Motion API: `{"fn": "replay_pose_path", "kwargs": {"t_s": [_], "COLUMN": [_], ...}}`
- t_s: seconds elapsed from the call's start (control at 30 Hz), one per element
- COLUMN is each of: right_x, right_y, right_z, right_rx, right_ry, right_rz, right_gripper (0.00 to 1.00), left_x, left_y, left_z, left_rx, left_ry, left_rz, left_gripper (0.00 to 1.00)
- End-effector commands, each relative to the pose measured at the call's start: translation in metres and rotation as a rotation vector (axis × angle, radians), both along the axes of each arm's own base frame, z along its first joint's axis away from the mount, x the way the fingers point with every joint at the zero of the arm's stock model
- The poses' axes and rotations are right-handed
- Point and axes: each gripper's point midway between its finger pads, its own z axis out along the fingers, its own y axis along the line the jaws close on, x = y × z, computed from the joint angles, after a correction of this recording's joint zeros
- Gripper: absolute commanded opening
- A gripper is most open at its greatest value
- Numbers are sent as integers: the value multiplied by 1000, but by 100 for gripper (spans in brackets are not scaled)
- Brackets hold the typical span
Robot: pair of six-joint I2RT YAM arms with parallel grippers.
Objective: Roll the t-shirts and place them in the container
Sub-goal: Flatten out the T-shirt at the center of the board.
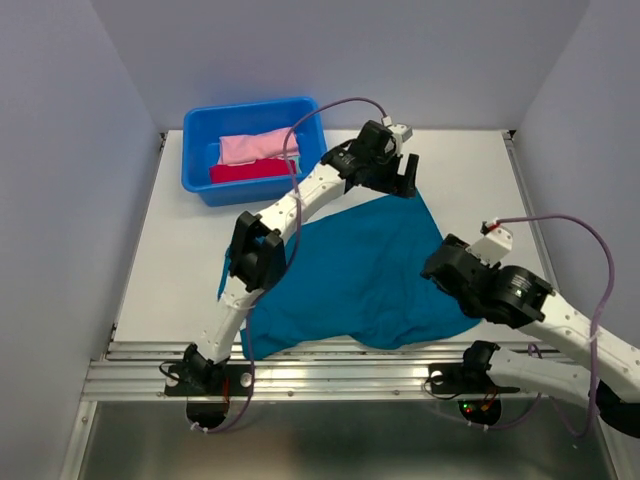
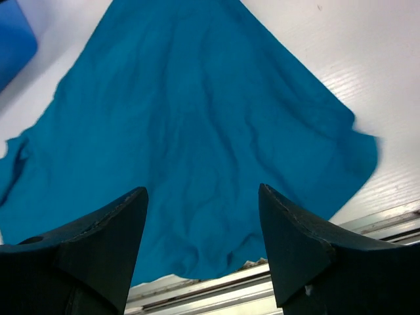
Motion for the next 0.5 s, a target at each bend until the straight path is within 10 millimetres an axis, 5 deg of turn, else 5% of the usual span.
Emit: {"fn": "replay_pose_path", "kwargs": {"t_s": [0.0, 0.07, 0.1, 0.23, 0.27, 0.3, 0.33, 0.37, 0.43, 0.47], "right_x": [28, 37, 40, 55, 61, 63, 73, 79, 96, 100], "right_y": [15, 28, 33, 63, 64, 69, 80, 84, 92, 95], "right_z": [16, 15, 15, -5, -5, -12, -16, -21, -36, -33], "right_rx": [-111, -145, -175, -257, -246, -259, -230, -221, -203, -193], "right_ry": [-57, -53, -43, 10, 2, 35, 34, 48, 90, 79], "right_rz": [15, 49, 76, 181, 164, 224, 253, 279, 347, 369], "right_gripper": [73, 73, 72, 64, 63, 63, 63, 63, 63, 63], "left_x": [-17, -33, -36, -71, -76, -82, -92, -98, -117, -116], "left_y": [38, 57, 68, 128, 132, 153, 169, 183, 227, 236], "left_z": [157, 171, 147, 115, 141, 102, 117, 104, 46, 56], "left_rx": [-158, -145, -88, 0, -52, 7, -39, -27, 47, 24], "left_ry": [-260, -273, -235, -177, -212, -150, -157, -131, -23, -33], "left_rz": [0, 9, 37, 159, 170, 214, 264, 295, 392, 420], "left_gripper": [95, 89, 86, 75, 74, 72, 71, 70, 70, 70]}}
